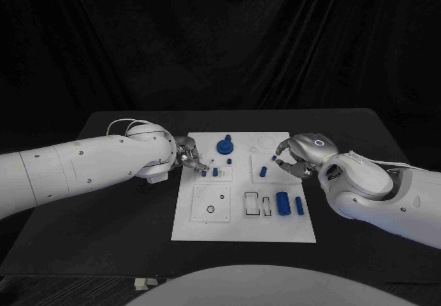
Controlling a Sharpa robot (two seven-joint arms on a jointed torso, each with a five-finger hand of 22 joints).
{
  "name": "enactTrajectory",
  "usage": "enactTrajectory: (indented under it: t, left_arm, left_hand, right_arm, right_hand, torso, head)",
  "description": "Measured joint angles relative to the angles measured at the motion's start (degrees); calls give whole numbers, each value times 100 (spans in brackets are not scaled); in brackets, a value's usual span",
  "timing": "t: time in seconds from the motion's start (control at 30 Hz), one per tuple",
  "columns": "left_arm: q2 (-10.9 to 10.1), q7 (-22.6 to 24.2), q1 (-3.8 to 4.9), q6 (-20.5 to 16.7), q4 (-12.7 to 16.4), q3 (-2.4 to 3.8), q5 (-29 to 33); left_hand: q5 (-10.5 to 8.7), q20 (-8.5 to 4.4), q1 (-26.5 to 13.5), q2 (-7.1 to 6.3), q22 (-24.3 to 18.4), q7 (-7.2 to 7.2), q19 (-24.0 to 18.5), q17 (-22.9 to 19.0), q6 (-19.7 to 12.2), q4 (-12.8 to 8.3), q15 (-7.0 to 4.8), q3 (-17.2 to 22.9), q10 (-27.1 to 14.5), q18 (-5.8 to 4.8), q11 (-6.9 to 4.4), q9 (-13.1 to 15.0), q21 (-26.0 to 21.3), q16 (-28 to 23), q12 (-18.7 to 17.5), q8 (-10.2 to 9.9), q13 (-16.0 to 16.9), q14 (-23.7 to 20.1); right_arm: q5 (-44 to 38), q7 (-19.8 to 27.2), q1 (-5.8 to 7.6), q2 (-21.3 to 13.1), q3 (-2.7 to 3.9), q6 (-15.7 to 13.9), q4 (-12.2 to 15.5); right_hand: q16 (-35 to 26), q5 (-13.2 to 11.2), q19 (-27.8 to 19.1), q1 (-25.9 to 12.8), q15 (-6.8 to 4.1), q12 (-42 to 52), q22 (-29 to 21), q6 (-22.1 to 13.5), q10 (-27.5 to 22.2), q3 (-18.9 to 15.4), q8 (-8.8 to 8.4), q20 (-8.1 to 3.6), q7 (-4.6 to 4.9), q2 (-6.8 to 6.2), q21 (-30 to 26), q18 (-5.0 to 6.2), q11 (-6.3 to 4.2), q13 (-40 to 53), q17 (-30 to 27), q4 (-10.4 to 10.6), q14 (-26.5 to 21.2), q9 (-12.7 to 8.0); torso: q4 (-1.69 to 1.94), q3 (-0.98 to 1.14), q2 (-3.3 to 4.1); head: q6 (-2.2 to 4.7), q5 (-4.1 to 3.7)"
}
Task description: Assemble the parts on the task board
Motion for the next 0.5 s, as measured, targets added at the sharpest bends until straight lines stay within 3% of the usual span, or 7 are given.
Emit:
enactTrajectory:
  t: [0.5]
  left_arm:
    - [80, -1, -6, 56, -46, 0, -14]
  left_hand:
    - [0, 0, 0, 0, 0, 0, 0, 0, -1, 14, 0, 17, 0, 0, 0, -31, -23, 0, -43, -66, 0, 0]
  right_arm:
    - [3, 1, -62, -10, 0, 1, -3]
  right_hand:
    - [0, 0, 0, 0, 0, 0, -1, 0, 0, 0, 0, 0, 0, 0, 0, 0, 0, -1, 0, 0, 0, 0]
  torso:
    - [1, 1, -2]
  head:
    - [0, -12]
